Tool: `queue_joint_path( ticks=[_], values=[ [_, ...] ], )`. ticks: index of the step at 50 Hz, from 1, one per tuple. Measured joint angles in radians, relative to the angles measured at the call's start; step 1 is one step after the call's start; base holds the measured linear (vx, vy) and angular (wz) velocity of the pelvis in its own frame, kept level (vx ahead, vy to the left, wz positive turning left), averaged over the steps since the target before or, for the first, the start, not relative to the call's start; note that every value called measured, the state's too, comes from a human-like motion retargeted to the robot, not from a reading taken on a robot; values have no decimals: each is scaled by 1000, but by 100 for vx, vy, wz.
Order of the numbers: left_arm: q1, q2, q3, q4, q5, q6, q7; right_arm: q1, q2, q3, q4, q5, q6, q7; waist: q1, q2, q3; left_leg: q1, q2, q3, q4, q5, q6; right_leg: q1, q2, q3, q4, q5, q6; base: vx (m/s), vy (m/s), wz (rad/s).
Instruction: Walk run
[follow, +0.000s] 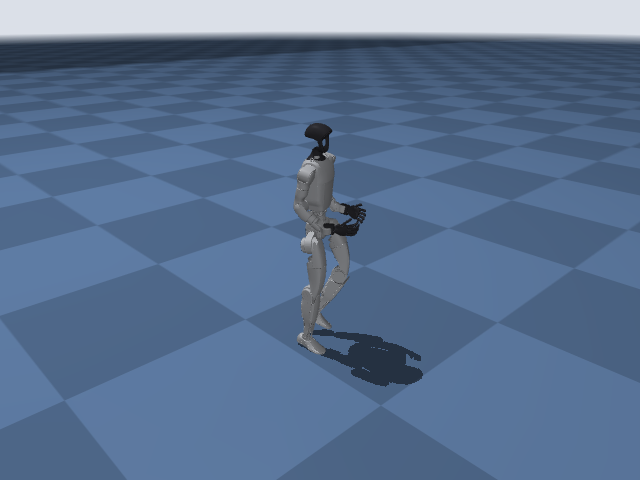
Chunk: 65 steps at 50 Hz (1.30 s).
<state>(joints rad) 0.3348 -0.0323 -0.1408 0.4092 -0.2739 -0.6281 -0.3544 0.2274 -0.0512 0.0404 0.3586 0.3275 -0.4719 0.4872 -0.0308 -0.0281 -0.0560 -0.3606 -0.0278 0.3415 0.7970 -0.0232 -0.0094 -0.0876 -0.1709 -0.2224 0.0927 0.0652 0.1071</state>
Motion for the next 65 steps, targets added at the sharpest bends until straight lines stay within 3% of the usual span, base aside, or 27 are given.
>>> queue_joint_path(
  ticks=[6,10,12,15,17,18,20,22,24,26,28,30,32,36,38,40,42,45,47,48,50,55,60,63,65],
  values=[
    [-4,132,96,-15,56,-9,7,-33,-62,-3,-64,-104,-6,24,72,20,-2,-125,57,152,-335,-117,102,110,86,-155,-64,-62,23,46,-11,171],
    [-44,106,130,-21,95,-14,66,-34,-59,-29,-30,-105,4,0,57,29,-12,-84,31,389,-562,-172,145,190,158,-318,-85,-105,18,69,2,198],
    [-52,64,137,-35,110,-20,107,-22,-48,-20,0,-76,12,-1,36,15,-24,-26,-11,491,-630,-136,224,218,163,-346,-64,-83,56,78,7,165],
    [-43,8,126,-43,153,-30,170,12,-32,-8,33,-58,24,41,80,-20,-42,30,-79,361,-688,-193,271,252,139,-317,31,95,155,89,-7,47],
    [-53,-13,93,-24,163,-33,193,38,-18,-26,43,-93,27,76,70,16,-42,39,-70,188,-679,-206,271,224,158,-237,164,293,140,91,17,130],
    [-63,-20,70,-18,153,-32,188,52,-11,-31,42,-118,25,77,42,56,-36,75,-43,195,-677,-209,271,186,189,-189,256,361,98,71,31,238],
    [-91,-24,5,-15,119,-29,158,70,-2,-44,37,-156,12,48,-3,138,-26,122,-16,117,-675,-224,271,90,276,-87,451,405,64,76,26,283],
    [-123,-9,-51,-16,111,-29,134,88,3,-61,34,-161,1,15,-29,196,-26,153,-3,19,-675,-226,271,-14,342,19,609,269,74,76,15,275],
    [-162,11,-81,-18,133,-34,132,109,9,-73,33,-154,-2,4,-26,222,-32,185,-7,-40,-685,-226,271,-86,348,80,681,190,29,51,10,197],
    [-201,34,-106,-29,167,-41,142,131,11,-85,26,-141,-1,3,-20,232,-41,215,-20,-96,-695,-227,271,-152,296,87,703,108,-38,65,10,198],
    [-234,60,-130,-46,203,-46,154,148,11,-104,18,-132,-4,-3,-62,244,-49,237,-35,-186,-696,-225,271,-227,213,66,689,20,-59,69,3,303],
    [-260,84,-136,-59,233,-48,161,159,6,-119,10,-136,-12,-14,-97,239,-55,267,-57,-260,-697,-229,271,-276,149,74,591,-32,-40,72,-11,279],
    [-267,103,-124,-66,255,-51,165,164,-3,-127,2,-148,-15,-26,-107,213,-55,304,-86,-315,-693,-242,271,-302,126,141,425,-49,16,75,-20,204],
    [-241,118,-75,-56,279,-53,185,124,-27,-144,-8,-176,-8,-53,-106,143,-24,396,-166,-400,-672,-259,271,-325,127,435,122,-137,63,84,-20,133],
    [-199,116,-48,-45,277,-53,203,99,-42,-147,-17,-184,-12,-67,-109,137,-1,445,-170,-429,-648,-248,254,-317,132,532,30,-175,101,92,-16,106],
    [-149,105,-26,-24,263,-53,217,69,-63,-151,-18,-192,-19,-84,-147,132,15,486,-177,-475,-593,-201,209,-307,104,445,27,-63,146,100,-15,167],
    [-105,88,0,13,248,-54,208,36,-70,-158,-8,-206,-28,-103,-168,162,-1,454,-146,-486,-474,-58,123,-290,134,411,123,-218,52,91,-11,175],
    [-67,58,12,83,254,-51,161,24,-34,-205,-6,-184,-37,-141,-190,199,-10,314,-138,-539,-125,257,-72,-224,106,334,180,-326,15,94,-19,231],
    [-59,35,33,95,271,-45,145,12,-7,-204,-16,-112,-42,-168,-147,154,-23,202,-78,-360,48,379,-100,-163,39,257,146,-350,4,80,-18,155],
    [-50,30,39,87,272,-45,142,1,3,-204,-19,-79,-46,-178,-126,134,-29,160,-44,-277,96,385,-59,-137,34,237,132,-359,-15,79,-12,145],
    [-27,32,48,66,274,-52,151,-29,11,-217,-26,-36,-50,-181,-97,111,-31,51,-21,-205,187,272,-6,-94,41,204,96,-352,-42,95,-10,141],
    [13,70,92,8,283,-51,190,-103,-44,-193,-79,-52,-84,-226,55,49,-16,-267,-31,-60,176,-3,-32,19,66,123,-6,-318,-52,82,-19,62],
    [24,61,142,-39,290,-53,250,-201,-99,-204,-73,-29,-112,-273,170,18,21,-421,113,208,-129,-169,97,110,157,39,-55,-247,-30,101,-21,40],
    [3,7,166,-41,296,-50,329,-219,-90,-207,-37,-3,-107,-268,189,-8,46,-450,71,199,-285,-221,153,160,184,-18,-44,-83,26,121,-12,34],
    [-12,-27,172,-45,300,-46,378,-202,-72,-212,-3,-2,-111,-258,173,-55,45,-440,37,189,-296,-204,262,173,163,-43,-1,101,82,134,-8,75]
  ],
)
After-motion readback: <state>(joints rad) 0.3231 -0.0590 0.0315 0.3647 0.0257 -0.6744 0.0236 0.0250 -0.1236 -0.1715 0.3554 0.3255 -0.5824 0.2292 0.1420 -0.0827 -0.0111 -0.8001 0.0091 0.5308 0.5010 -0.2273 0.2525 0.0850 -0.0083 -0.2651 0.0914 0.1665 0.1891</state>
